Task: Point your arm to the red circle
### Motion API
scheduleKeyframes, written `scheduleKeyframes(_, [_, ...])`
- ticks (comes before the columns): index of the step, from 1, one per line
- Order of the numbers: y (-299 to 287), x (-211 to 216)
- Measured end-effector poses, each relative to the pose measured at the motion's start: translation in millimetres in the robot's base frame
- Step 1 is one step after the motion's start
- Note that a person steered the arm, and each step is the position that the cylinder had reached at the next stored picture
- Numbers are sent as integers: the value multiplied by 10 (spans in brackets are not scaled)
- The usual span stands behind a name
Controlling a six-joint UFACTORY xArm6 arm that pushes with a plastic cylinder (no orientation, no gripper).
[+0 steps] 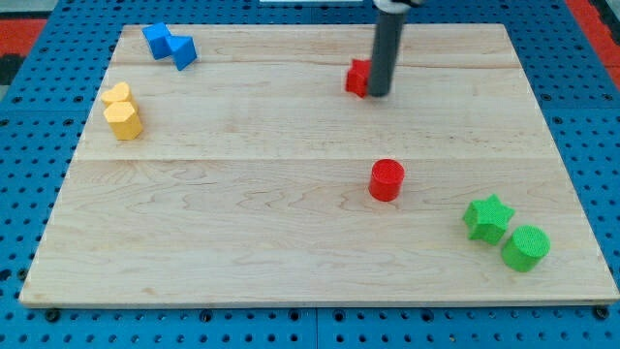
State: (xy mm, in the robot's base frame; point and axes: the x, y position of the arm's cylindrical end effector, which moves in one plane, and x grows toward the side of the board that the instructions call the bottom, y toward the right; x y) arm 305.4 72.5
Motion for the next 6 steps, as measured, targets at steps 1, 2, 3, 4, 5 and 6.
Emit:
scheduleKeyframes(1, [-710,-384])
scheduleKeyframes(2, [-656,-329])
scheduleKeyframes(3, [331,-77])
scheduleKeyframes(4, [827,1053])
scheduleKeyframes(5, [546,1628])
scheduleKeyframes(6, [-219,1607])
